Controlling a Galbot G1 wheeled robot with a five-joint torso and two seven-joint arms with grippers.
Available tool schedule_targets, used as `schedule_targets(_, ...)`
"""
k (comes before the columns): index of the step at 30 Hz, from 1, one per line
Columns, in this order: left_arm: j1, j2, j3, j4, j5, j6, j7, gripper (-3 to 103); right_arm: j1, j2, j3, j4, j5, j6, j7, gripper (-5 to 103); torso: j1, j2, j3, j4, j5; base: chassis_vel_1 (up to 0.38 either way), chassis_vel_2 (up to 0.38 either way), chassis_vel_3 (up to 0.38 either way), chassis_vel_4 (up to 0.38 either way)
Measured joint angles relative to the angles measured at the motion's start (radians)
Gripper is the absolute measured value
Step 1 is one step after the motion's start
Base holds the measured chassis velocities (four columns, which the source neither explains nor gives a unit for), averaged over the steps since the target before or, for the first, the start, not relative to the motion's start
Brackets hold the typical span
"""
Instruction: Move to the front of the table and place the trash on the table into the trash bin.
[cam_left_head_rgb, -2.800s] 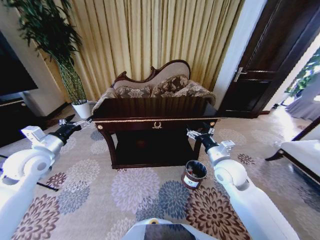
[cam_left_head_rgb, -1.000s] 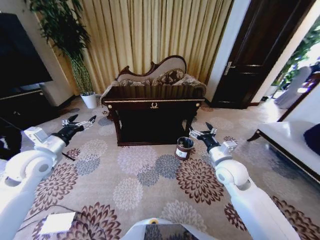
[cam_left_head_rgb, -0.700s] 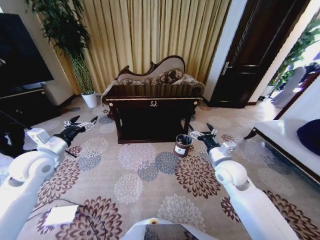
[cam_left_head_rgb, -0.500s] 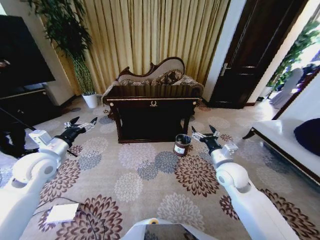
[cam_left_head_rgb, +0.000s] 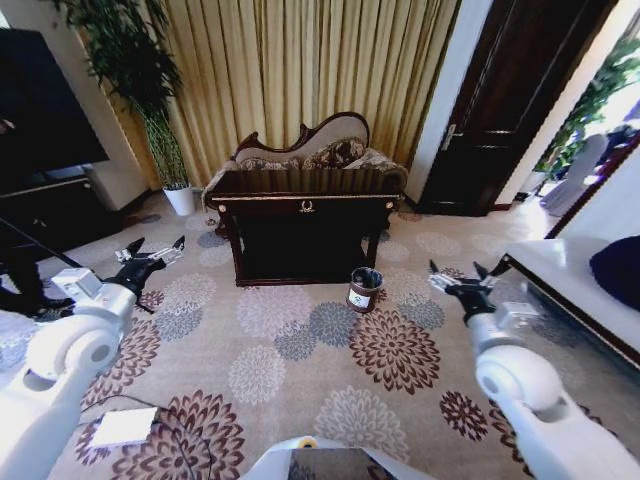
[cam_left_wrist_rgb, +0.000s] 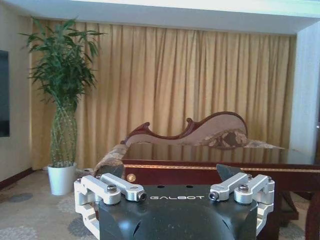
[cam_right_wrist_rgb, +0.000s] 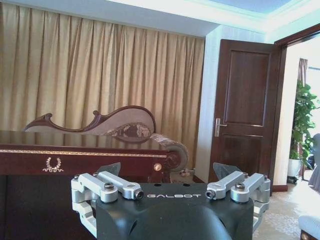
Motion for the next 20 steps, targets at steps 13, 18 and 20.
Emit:
schedule_targets(13, -0.03, 0.057, 0.003, 0.062, -0.069, 0.017, 0.134, 100, 0.052, -0.056, -0.092, 0.014, 0.101, 0.016, 0.021, 100, 0.0, 0.0, 0.0, 0.0003, -0.0001, 0.0, 0.0, 0.0, 0.0)
schedule_targets(18, -0.055, 0.043, 0.041, 0.072, -0.043, 0.019, 0.166, 100, 0.012, -0.059, -0.053, 0.034, 0.102, 0.015, 0.024, 100, 0.0, 0.0, 0.0, 0.0, -0.0002, 0.0, 0.0, 0.0, 0.0)
schedule_targets(20, -0.064, 0.04, 0.054, 0.07, -0.042, 0.022, 0.155, 100, 0.008, -0.059, -0.046, 0.034, 0.101, 0.015, 0.021, 100, 0.0, 0.0, 0.0, 0.0, -0.0003, 0.0, 0.0, 0.0, 0.0)
